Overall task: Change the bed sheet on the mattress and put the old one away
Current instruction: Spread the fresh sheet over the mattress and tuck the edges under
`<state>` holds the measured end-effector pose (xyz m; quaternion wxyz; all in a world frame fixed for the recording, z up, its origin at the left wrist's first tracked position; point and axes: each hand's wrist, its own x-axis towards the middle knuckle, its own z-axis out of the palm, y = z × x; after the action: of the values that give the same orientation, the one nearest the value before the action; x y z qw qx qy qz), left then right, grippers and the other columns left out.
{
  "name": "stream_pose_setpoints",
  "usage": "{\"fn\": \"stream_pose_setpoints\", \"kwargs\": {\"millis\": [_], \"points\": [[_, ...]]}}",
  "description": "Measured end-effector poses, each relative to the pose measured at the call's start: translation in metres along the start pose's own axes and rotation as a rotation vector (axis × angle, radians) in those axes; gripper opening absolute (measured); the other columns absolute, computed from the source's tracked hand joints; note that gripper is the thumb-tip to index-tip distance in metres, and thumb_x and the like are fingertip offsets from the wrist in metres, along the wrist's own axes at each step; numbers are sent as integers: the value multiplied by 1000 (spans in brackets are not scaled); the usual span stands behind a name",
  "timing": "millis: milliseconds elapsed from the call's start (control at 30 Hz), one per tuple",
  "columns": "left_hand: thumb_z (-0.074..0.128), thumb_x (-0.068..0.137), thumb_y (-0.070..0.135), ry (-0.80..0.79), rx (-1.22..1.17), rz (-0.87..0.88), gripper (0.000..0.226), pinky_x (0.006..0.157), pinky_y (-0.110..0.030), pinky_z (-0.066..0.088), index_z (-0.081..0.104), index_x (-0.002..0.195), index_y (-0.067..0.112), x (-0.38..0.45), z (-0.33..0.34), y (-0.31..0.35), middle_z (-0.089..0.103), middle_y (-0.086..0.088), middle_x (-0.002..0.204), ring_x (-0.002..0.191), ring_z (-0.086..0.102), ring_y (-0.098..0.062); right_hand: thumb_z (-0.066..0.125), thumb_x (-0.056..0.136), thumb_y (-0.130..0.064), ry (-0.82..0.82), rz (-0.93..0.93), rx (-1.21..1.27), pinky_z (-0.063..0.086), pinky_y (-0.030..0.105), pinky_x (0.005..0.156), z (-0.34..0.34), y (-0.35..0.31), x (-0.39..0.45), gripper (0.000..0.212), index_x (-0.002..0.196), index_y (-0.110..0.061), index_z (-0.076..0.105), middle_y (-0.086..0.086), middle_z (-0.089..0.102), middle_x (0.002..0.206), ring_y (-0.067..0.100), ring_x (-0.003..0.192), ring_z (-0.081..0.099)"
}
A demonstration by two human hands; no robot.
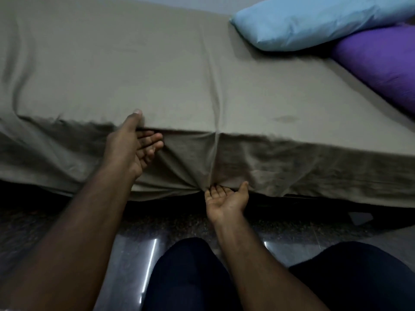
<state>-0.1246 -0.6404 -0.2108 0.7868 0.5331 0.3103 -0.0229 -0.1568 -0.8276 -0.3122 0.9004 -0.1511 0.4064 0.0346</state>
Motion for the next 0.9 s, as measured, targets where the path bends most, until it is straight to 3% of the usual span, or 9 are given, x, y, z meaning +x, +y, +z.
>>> {"fn": "stream_pose_setpoints", "kwargs": {"millis": [167,333,433,600,667,733,800,900], "points": [[57,96,51,-12,3,-34,43,35,-11,38,65,93,8,11,-2,5,74,-2,64,50,68,-8,34,100,-61,102,-71,-34,18,44,124,12,26,14,78,156,-7,26,10,28,163,24,150,27],[60,97,33,90,-88,-47,28,35,-12,34,61,78,13,15,8,7,66,0,54,40,56,-5,32,100,-60,190,-154,-2,18,43,123,40,46,26,65,153,-22,37,-5,36,159,14,147,32],[59,97,29,165,-62,-51,35,37,-15,26,53,65,15,4,12,11,58,1,49,37,44,-5,26,100,-62,311,-143,-11,17,40,122,57,57,13,66,153,-25,37,-7,35,160,11,147,31],[62,95,22,201,60,-52,52,42,-22,27,62,43,20,4,6,20,52,5,46,39,43,-8,19,100,-66,420,-133,-11,17,37,119,67,68,9,74,156,-19,32,-3,32,161,13,149,29],[62,95,19,175,60,-72,44,40,-21,29,60,51,19,10,1,19,52,5,48,39,44,-8,20,100,-66,452,-154,7,35,32,104,67,82,12,69,140,-19,50,-4,52,140,12,128,49],[62,95,17,141,72,-65,33,37,-19,31,58,62,17,16,-4,17,53,3,49,39,46,-9,24,100,-66,467,-169,9,39,25,81,66,109,15,61,116,-19,59,-5,56,111,9,101,55],[62,95,17,92,80,-38,31,36,-19,32,57,64,13,22,-12,14,54,2,48,37,47,-10,28,101,-62,425,-176,13,45,29,85,66,133,23,60,120,-17,62,2,62,122,20,115,59],[61,96,22,-54,122,-45,38,36,-18,32,58,60,9,30,-22,11,57,-2,46,36,45,-11,30,103,-52,299,-298,37,48,44,105,76,157,32,59,134,-12,61,16,62,134,36,122,60]]}}
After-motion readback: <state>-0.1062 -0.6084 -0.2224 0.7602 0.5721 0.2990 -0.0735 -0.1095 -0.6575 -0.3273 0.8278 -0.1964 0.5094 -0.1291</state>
